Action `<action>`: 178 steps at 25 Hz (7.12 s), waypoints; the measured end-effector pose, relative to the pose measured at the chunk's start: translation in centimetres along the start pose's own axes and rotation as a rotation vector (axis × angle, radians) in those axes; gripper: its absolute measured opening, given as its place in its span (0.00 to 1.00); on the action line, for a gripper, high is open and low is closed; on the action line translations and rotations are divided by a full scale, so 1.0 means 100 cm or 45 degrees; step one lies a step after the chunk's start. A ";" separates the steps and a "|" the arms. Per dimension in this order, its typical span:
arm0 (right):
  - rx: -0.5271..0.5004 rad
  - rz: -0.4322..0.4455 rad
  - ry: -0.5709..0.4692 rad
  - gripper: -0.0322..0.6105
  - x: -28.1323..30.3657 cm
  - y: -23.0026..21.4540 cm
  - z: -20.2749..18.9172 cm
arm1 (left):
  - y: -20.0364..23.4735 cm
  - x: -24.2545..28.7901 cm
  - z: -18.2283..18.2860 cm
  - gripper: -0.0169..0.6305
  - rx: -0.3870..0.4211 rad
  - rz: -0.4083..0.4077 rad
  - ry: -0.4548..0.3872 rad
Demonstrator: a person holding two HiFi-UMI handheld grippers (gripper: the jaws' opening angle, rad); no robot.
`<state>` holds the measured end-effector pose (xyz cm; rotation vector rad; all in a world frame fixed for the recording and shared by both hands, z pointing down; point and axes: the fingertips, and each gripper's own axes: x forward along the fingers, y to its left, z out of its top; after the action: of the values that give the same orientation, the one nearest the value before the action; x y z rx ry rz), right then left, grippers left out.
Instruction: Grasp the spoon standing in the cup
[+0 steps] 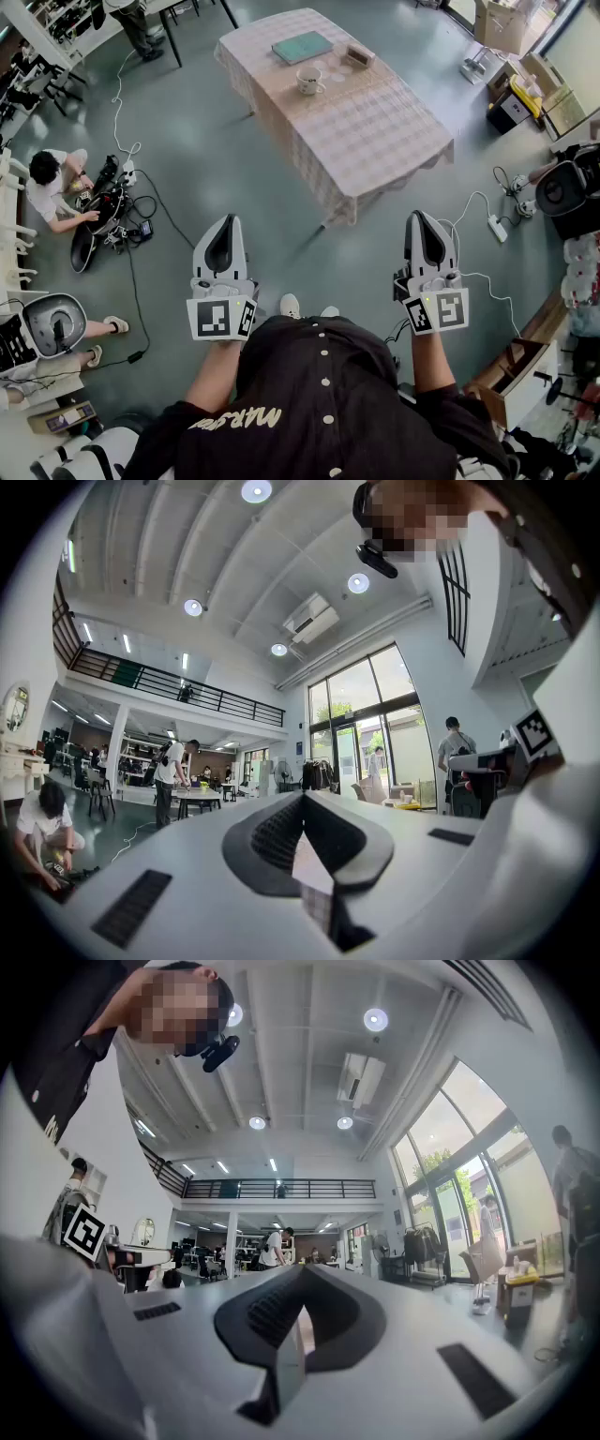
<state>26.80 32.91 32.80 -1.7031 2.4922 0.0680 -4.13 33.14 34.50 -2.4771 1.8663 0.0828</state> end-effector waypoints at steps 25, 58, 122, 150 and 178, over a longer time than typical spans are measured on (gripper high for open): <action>0.036 0.049 -0.010 0.08 0.003 0.019 -0.002 | 0.007 -0.007 -0.003 0.04 -0.011 -0.006 0.009; 0.036 -0.001 0.028 0.43 0.061 0.059 -0.023 | 0.077 0.020 -0.023 0.04 -0.032 -0.063 0.048; 0.091 0.104 0.047 0.42 0.524 -0.048 -0.078 | 0.250 0.430 -0.038 0.04 -0.023 0.000 0.058; -0.173 0.206 0.594 0.45 0.582 -0.072 -0.234 | 0.270 0.521 -0.101 0.04 -0.118 -0.205 0.277; -1.067 0.814 1.142 0.31 0.551 -0.072 -0.434 | 0.276 0.502 -0.146 0.04 -0.144 -0.088 0.478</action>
<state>10.46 -25.31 69.11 -1.1061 4.0386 0.5971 -16.52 -23.56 45.79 -2.7906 1.9458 -0.3087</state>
